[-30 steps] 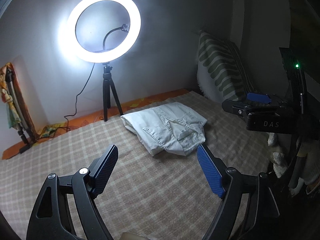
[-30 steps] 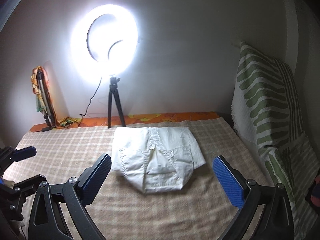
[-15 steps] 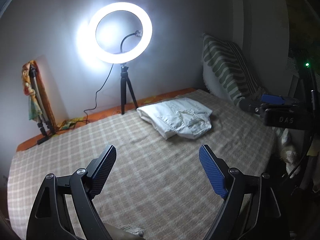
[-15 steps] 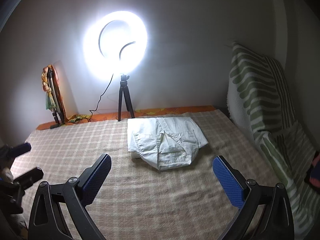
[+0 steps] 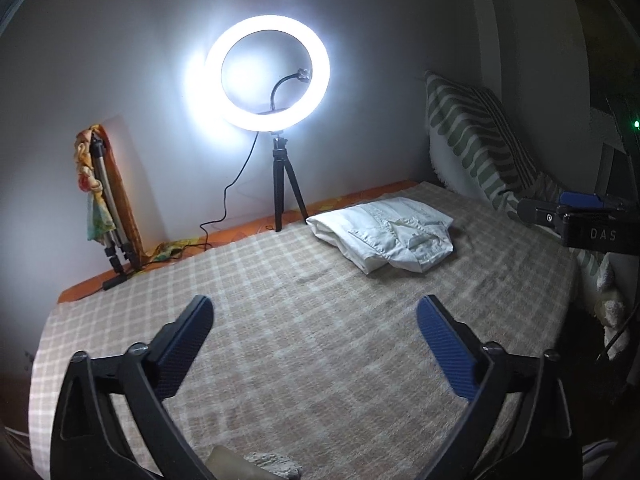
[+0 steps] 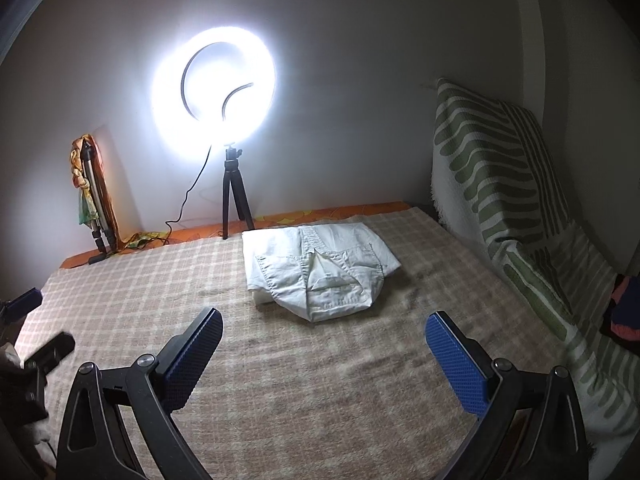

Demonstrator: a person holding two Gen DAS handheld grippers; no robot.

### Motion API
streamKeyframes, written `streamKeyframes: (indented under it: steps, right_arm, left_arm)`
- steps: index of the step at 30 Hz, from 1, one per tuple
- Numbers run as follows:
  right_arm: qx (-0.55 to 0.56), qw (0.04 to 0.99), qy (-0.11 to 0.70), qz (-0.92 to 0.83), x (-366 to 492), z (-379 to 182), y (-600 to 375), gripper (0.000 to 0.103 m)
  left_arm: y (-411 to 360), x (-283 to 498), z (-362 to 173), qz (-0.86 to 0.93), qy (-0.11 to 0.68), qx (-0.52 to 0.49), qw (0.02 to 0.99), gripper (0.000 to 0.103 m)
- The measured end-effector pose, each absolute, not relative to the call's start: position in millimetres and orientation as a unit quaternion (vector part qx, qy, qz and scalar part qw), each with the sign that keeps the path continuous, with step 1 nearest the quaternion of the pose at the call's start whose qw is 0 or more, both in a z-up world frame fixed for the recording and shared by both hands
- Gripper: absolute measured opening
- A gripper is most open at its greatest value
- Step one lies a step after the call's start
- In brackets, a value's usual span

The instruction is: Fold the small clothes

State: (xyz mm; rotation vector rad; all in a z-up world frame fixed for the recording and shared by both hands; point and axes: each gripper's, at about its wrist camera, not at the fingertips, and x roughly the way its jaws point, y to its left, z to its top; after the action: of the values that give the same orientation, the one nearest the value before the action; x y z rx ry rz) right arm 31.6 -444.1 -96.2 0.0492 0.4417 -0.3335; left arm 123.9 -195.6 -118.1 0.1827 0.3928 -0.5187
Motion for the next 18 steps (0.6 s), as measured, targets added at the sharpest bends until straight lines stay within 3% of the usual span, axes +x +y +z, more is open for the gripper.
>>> streamKeyframes:
  steps: [18]
  right_arm:
    - [0.018,0.963,0.216,-0.159,43,-102,-435,0.103]
  left_arm:
    - [-193,127,-123,-0.263,0.201,0.091,0.939,0.102]
